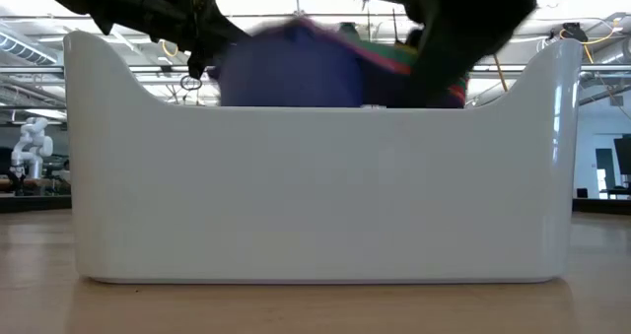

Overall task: Nest measuring cups in basket
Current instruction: Put the nested measuring cups into the white bin, then return to Home Position

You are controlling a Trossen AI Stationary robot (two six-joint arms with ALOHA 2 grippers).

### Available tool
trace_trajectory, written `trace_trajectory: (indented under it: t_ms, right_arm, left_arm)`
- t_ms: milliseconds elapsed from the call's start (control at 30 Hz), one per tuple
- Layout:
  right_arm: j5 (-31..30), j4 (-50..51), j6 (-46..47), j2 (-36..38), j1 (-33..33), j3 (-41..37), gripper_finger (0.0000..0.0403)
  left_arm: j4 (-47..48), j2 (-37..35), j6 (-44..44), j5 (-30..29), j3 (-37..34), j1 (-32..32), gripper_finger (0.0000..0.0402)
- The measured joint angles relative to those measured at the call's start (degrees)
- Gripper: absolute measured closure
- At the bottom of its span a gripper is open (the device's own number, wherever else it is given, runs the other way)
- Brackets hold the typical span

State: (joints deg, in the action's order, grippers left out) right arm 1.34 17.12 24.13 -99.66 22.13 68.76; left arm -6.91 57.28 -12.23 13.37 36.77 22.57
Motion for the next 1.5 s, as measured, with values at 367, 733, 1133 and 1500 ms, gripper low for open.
trace_trajectory:
  t_ms: [367, 733, 1133, 1500]
  right_arm:
    - [0.16, -1.12, 0.27, -0.04, -0.55, -2.70, 0.0232]
    - [6.44, -4.51, -0.96, -0.01, -0.80, -2.81, 0.0228]
    - [1.16, 3.41, -8.14, 18.85, -4.81, -2.81, 0.0228]
    - [-14.98, 9.27, -19.53, 55.23, -5.46, -9.16, 0.0241]
  left_arm:
    - [-0.21, 0.00, 0.09, 0.00, 0.00, -0.11, 0.0250]
    - [-0.21, 0.00, 0.50, 0.01, 0.00, -0.12, 0.0250]
    - [11.11, -3.47, 2.11, 4.44, 7.43, 4.45, 0.0250]
    - [29.07, -22.43, 8.55, 4.54, 16.64, 4.11, 0.0250]
